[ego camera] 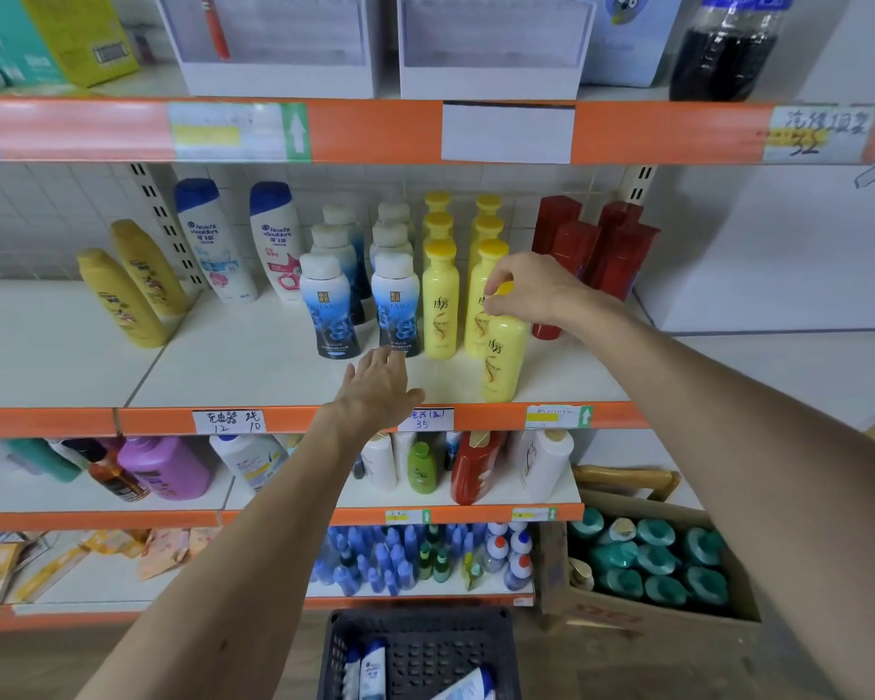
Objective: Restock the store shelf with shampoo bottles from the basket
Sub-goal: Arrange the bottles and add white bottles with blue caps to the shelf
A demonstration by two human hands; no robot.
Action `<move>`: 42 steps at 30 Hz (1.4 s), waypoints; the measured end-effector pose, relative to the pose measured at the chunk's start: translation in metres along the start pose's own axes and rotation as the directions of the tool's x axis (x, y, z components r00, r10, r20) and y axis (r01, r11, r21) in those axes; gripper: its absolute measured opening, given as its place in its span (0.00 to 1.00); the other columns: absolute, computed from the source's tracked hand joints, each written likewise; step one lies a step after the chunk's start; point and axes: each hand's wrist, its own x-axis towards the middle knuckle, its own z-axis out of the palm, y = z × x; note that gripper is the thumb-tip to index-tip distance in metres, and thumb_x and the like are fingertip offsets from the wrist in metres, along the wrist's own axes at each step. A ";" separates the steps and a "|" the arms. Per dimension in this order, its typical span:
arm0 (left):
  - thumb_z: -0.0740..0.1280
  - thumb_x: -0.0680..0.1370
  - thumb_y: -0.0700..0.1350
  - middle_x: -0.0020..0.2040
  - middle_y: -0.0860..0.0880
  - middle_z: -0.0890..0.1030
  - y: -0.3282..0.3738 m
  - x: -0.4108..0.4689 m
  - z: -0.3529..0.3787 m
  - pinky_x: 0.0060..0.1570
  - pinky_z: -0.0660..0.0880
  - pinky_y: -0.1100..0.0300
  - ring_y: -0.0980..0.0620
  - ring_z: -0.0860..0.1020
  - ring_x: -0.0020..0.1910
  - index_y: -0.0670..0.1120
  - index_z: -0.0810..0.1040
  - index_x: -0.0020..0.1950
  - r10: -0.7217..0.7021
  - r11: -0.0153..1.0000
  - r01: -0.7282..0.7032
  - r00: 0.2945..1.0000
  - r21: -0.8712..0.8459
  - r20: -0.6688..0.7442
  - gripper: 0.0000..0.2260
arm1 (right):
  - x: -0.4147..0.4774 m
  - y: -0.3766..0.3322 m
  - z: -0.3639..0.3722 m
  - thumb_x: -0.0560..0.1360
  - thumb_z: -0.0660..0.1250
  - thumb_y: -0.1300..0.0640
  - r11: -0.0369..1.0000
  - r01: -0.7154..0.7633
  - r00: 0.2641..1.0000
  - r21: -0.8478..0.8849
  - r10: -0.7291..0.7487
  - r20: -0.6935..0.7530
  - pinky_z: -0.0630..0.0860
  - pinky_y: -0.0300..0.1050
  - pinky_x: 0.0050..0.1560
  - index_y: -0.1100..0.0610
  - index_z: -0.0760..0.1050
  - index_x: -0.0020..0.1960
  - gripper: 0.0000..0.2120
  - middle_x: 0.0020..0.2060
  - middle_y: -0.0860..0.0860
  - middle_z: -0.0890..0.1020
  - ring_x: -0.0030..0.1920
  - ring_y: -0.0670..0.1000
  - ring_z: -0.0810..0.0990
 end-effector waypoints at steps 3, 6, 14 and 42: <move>0.63 0.78 0.52 0.73 0.43 0.63 0.000 -0.002 -0.001 0.71 0.61 0.46 0.43 0.62 0.72 0.42 0.63 0.71 0.000 1.000 0.000 1.000 -0.002 -0.007 0.26 | -0.002 0.004 0.006 0.75 0.71 0.50 0.998 -0.058 0.991 0.009 0.058 -0.122 0.72 0.46 0.46 0.59 0.77 0.55 0.15 0.53 0.55 0.80 0.55 0.58 0.79; 0.63 0.78 0.52 0.73 0.43 0.63 -0.002 -0.002 -0.001 0.71 0.61 0.47 0.43 0.62 0.72 0.42 0.63 0.72 -0.004 1.000 0.003 1.000 -0.009 -0.019 0.26 | -0.001 0.005 0.007 0.74 0.72 0.51 0.982 -0.157 0.965 -0.101 0.131 -0.227 0.69 0.47 0.40 0.60 0.70 0.40 0.15 0.41 0.55 0.76 0.46 0.59 0.78; 0.61 0.79 0.55 0.69 0.42 0.66 -0.006 0.003 0.000 0.68 0.65 0.47 0.42 0.65 0.69 0.43 0.65 0.71 -0.033 0.999 0.033 0.999 -0.003 -0.014 0.25 | 0.009 0.002 0.017 0.73 0.73 0.55 0.983 -0.044 0.975 -0.180 0.003 -0.223 0.76 0.51 0.48 0.62 0.77 0.55 0.15 0.49 0.59 0.82 0.50 0.64 0.81; 0.63 0.79 0.46 0.70 0.46 0.68 -0.006 -0.017 -0.009 0.62 0.72 0.49 0.46 0.72 0.64 0.45 0.68 0.70 0.090 0.993 -0.093 0.995 -0.077 -0.040 0.20 | 0.007 0.009 0.022 0.75 0.70 0.56 0.988 -0.018 0.979 -0.150 -0.014 -0.205 0.78 0.54 0.51 0.61 0.74 0.63 0.18 0.54 0.60 0.81 0.53 0.64 0.80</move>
